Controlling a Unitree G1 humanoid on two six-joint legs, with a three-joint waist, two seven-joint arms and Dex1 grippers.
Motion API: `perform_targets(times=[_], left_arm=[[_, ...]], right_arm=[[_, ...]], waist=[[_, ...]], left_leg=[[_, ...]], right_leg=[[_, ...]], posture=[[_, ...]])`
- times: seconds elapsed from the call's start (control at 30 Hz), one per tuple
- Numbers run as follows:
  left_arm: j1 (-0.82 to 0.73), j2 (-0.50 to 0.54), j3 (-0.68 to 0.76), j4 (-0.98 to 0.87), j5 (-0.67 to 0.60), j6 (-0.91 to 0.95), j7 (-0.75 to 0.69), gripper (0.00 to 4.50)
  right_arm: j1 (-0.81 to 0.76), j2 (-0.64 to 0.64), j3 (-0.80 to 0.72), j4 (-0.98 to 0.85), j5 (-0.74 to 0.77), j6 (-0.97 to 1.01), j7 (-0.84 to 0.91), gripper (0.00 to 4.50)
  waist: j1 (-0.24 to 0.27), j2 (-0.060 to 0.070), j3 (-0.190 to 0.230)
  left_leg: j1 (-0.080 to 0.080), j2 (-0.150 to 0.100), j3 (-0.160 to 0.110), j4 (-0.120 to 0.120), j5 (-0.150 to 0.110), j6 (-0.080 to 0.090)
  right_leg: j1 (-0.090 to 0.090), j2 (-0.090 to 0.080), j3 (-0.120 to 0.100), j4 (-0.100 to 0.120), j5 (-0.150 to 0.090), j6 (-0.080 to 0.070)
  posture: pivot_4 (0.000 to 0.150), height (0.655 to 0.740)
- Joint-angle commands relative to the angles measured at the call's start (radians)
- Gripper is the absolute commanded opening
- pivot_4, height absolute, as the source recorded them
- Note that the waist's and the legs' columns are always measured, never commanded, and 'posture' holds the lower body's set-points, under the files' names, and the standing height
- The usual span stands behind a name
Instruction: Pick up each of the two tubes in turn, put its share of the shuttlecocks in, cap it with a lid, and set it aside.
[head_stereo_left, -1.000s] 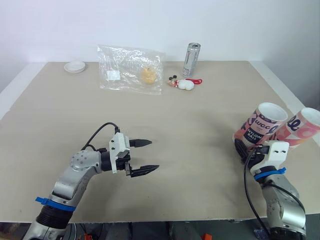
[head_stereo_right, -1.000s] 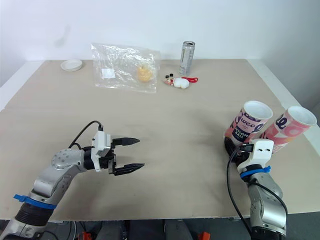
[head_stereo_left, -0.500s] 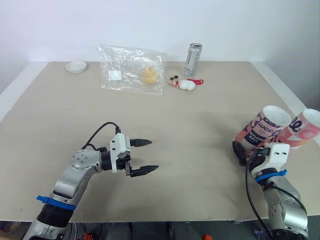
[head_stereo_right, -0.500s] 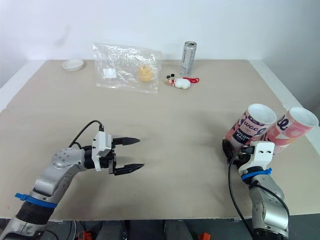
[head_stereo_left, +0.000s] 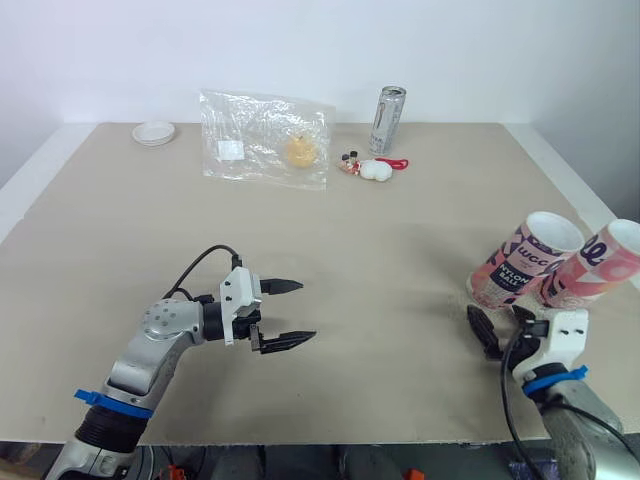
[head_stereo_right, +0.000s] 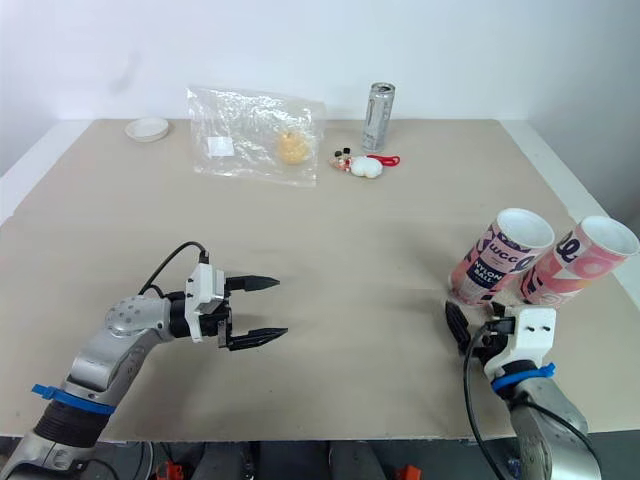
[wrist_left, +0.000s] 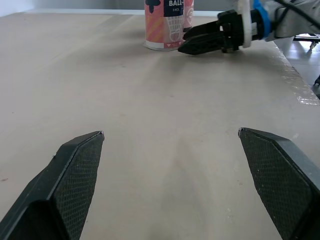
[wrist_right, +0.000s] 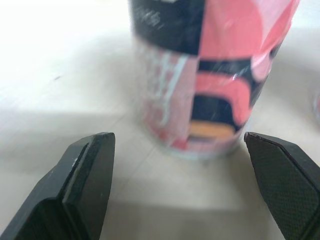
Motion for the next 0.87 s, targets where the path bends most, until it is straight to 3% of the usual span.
perform_targets(times=[0.03,0.3,0.47,0.67,0.87], left_arm=[[-0.022,-0.004,0.006,0.012,-0.001,-0.024,-0.012,4.50],[-0.012,-0.003,0.028,0.035,0.020,-0.031,0.026,4.50],[0.008,0.015,0.058,0.038,0.041,-0.034,0.077,4.50],[0.060,0.065,0.111,0.020,0.053,-0.013,0.125,4.50],[0.099,0.102,0.170,0.018,0.069,-0.043,0.168,4.50]], right_arm=[[0.076,-0.021,-0.026,-0.099,0.020,-0.006,0.045,4.42],[0.153,-0.158,0.048,-0.134,0.032,-0.179,0.394,4.42],[-0.078,-0.211,0.184,-0.049,0.045,-0.218,0.567,4.42],[-0.384,-0.216,0.347,0.207,0.020,-0.260,0.792,4.42],[-0.544,-0.205,0.407,0.417,-0.009,-0.325,0.919,4.42]], waist=[[0.001,0.000,0.000],[-0.004,0.000,0.000],[-0.010,-0.001,0.001],[-0.005,-0.004,0.003],[0.001,-0.004,0.003]], left_leg=[[0.000,0.000,0.000,0.000,0.000,0.000],[0.001,0.000,0.002,0.000,0.000,0.000],[0.002,0.001,0.002,0.001,0.000,0.000],[0.001,0.000,0.001,0.001,0.000,0.000],[-0.001,-0.001,0.000,0.000,-0.001,-0.001]], right_leg=[[0.000,0.000,0.000,0.000,0.000,0.000],[0.000,-0.001,0.000,0.000,0.000,0.000],[0.000,-0.001,0.000,0.000,0.003,-0.001],[0.000,0.000,0.000,-0.001,0.002,-0.001],[-0.001,0.000,-0.001,-0.001,0.002,0.005]], posture=[[0.150,0.7400],[0.150,0.7400],[0.150,0.7400],[0.150,0.7400],[0.150,0.7400]])
